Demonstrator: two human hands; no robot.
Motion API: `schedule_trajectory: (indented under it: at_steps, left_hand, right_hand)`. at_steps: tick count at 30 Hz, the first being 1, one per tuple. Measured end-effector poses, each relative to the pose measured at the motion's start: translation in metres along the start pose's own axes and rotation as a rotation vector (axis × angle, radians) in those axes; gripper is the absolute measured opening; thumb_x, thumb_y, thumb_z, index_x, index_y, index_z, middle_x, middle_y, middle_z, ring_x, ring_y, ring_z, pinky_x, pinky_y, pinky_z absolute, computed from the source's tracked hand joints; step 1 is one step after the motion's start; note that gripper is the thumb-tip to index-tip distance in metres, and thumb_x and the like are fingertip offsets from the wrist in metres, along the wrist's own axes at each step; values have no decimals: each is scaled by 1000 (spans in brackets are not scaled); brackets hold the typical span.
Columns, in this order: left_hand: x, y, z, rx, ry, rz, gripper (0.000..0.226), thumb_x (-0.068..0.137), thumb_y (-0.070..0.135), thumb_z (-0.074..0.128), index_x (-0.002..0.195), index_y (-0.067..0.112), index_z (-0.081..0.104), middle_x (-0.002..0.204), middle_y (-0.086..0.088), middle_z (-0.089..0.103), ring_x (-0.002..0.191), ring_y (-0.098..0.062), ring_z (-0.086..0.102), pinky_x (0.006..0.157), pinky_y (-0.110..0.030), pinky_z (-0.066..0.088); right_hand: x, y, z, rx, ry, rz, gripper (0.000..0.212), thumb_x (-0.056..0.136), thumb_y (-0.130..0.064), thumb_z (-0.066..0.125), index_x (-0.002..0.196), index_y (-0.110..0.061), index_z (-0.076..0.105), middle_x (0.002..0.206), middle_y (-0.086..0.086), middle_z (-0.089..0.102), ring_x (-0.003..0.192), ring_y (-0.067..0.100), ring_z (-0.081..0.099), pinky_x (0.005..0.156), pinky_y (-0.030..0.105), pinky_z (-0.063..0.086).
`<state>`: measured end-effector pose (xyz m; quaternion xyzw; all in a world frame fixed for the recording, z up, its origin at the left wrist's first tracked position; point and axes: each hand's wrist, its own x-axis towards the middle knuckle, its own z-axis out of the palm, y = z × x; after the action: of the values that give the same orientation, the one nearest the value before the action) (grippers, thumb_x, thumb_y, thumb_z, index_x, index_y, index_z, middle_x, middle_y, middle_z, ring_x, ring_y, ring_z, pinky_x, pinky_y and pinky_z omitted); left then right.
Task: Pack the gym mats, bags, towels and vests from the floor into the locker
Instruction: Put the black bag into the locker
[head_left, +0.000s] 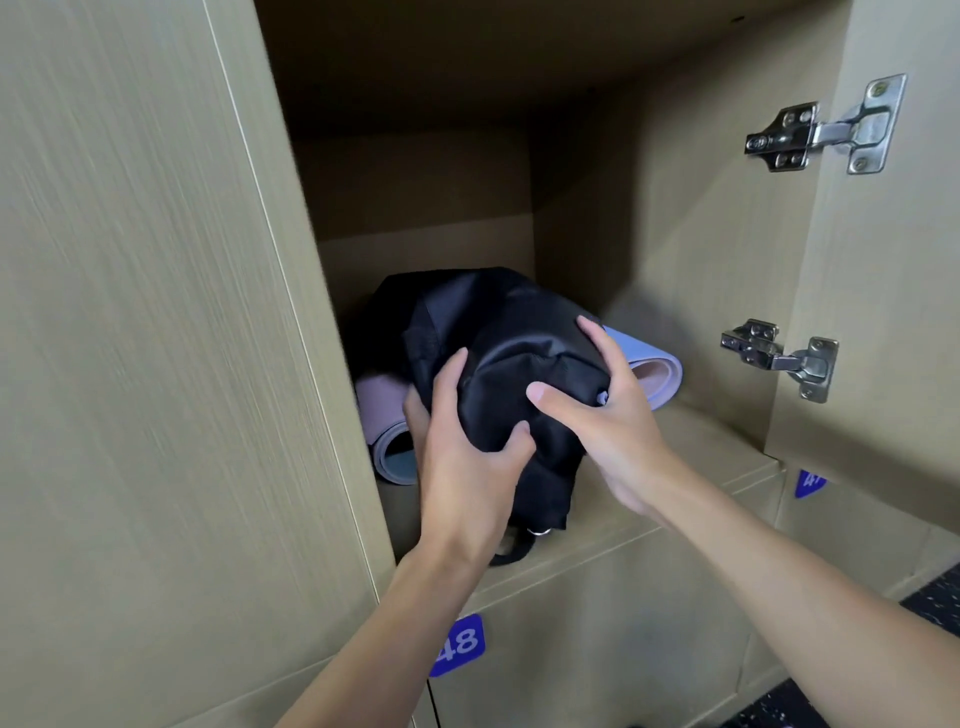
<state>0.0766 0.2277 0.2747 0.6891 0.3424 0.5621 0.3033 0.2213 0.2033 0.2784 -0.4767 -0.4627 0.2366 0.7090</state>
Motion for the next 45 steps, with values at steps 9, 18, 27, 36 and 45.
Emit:
schedule_trajectory:
  at_steps: [9,18,27,36,45]
  left_hand:
    - [53,-11,20,163,279,-138,73,88,14,73,141,45,33,163,13,4,144,-28,32,107,-52,45]
    - [42,-32,22,226,320,-82,68,87,19,74,142,36,38,162,5,12,144,-25,33,109,-52,41]
    - [52,-19,17,193,321,-131,69,89,21,72,146,36,36,161,6,17,140,-25,40,102,-36,43]
    - [50,-42,22,385,310,-143,89,85,39,73,156,42,18,167,3,9,149,-26,25,120,-47,21]
    - [47,-57,25,375,378,-189,79,84,26,75,153,25,36,162,-3,29,150,-17,22,119,-33,8]
  right_hand:
    - [46,17,16,-520,-164,-10,89,85,-46,72,145,-63,8,157,-10,9,135,19,34,108,47,44]
    - [17,41,3,-835,-295,-385,139,54,-58,89,141,-64,-19,158,-21,-27,152,13,-9,122,51,17]
    - [42,48,33,-1045,-85,-579,132,62,-55,84,152,-37,-11,164,6,-9,139,45,30,94,49,48]
    - [116,22,66,-1233,-229,-358,112,76,-66,69,154,-42,-8,165,-7,-15,143,46,18,105,51,43]
    - [102,48,29,-999,-478,-353,115,71,-64,75,153,-50,-5,159,-19,-28,152,32,-7,119,57,21]
